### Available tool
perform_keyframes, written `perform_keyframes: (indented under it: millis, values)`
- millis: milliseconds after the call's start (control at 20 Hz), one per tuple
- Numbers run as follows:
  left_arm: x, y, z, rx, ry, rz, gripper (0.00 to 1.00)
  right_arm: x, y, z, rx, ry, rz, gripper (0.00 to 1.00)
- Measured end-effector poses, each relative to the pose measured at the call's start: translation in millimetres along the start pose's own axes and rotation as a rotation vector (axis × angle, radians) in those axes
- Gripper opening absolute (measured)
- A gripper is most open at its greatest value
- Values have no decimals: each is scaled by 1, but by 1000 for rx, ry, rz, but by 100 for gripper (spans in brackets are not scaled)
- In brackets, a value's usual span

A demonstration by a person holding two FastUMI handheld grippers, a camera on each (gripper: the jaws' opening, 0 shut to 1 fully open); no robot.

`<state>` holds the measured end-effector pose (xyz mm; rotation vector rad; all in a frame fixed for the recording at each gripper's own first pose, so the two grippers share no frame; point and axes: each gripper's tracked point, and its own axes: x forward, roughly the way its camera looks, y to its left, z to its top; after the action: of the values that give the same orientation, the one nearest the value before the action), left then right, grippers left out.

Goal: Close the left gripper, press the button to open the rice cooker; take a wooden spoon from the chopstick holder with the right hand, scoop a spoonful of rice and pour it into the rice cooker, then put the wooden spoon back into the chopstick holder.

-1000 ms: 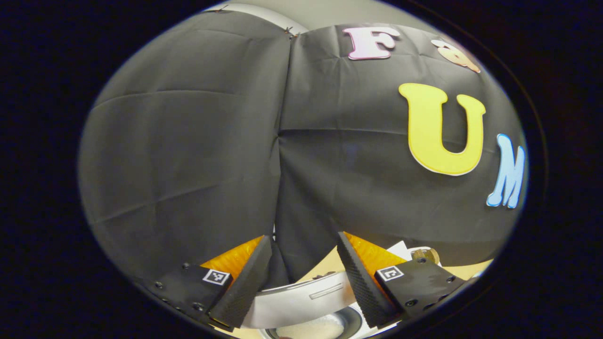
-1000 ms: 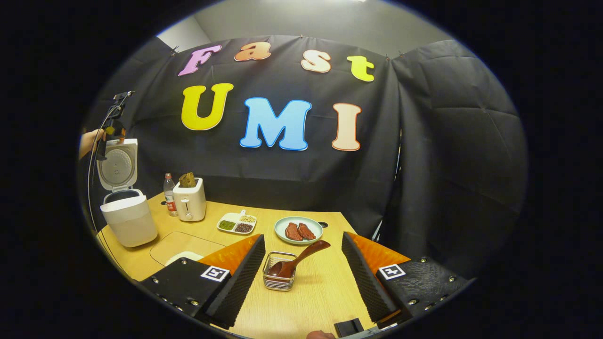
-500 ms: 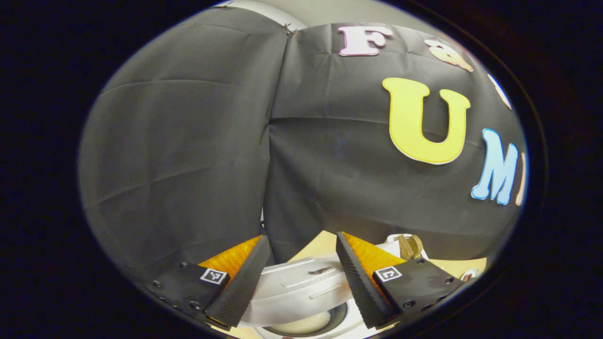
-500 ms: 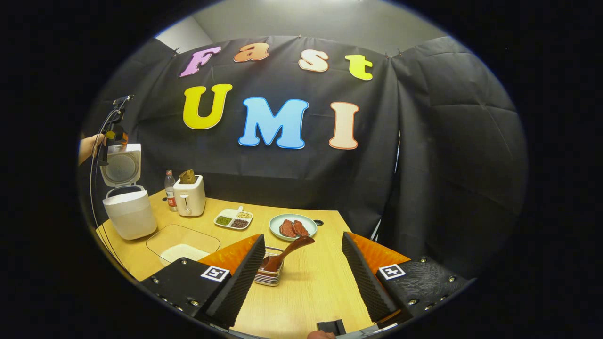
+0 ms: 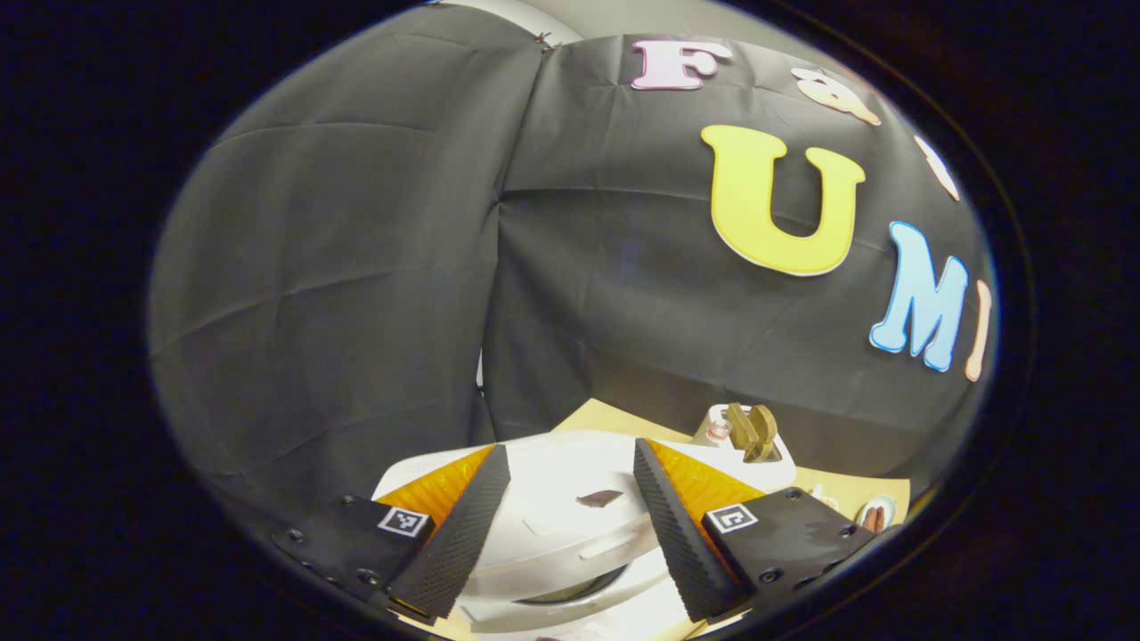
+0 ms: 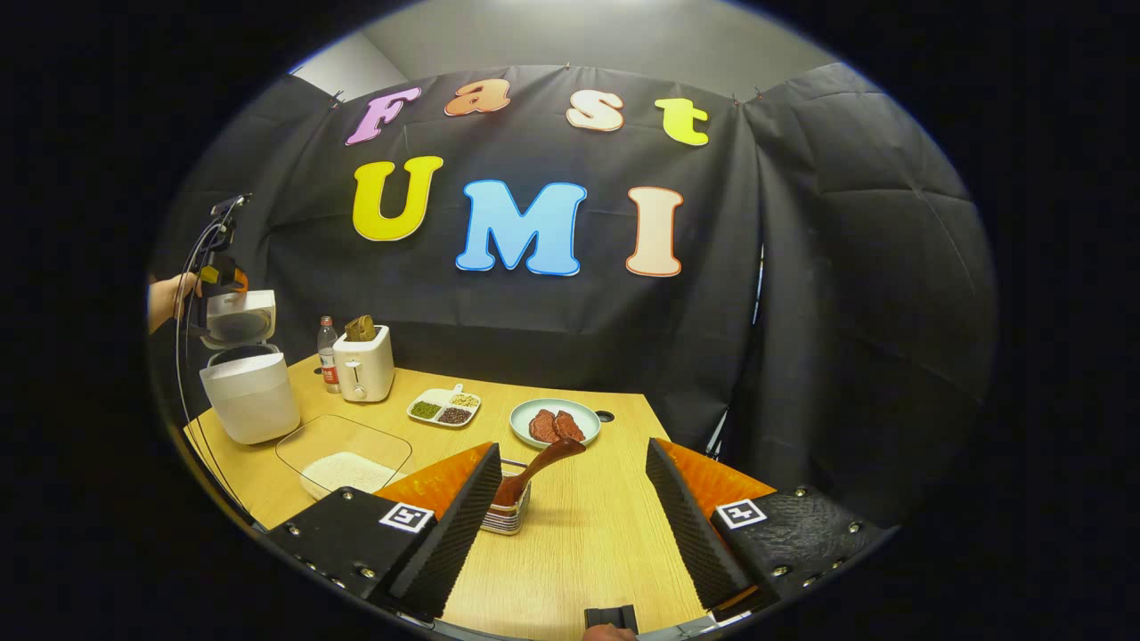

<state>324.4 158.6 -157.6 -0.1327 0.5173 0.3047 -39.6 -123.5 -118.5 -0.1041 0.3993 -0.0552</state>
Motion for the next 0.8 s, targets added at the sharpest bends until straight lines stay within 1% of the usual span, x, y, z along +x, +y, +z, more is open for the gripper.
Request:
perform_keyframes:
  millis: [100,200,250,400,450,500,600,650,800]
  values:
    - [-4,-2,-14,8,15,2,99,1,-1,-1,8,1,6,99]
    - [-4,-6,-29,11,33,3,95,2,-1,-3,9,0,13,99]
    - [-4,-7,-36,13,42,5,97,3,-1,-4,8,1,16,99]
    - [-6,-12,-54,42,51,10,98,5,-2,-9,14,9,25,99]
    - [-6,-13,-60,53,58,13,100,5,-1,-10,18,13,30,99]
    - [-7,-13,-66,60,67,15,98,5,-1,-10,18,12,32,99]
    - [-7,-14,-77,72,81,21,96,4,-2,-10,10,8,34,100]
    - [-7,-15,-80,82,81,23,98,5,-1,-10,5,6,37,100]
    - [-4,-16,-90,103,90,27,98,7,-1,-12,-5,11,37,99]
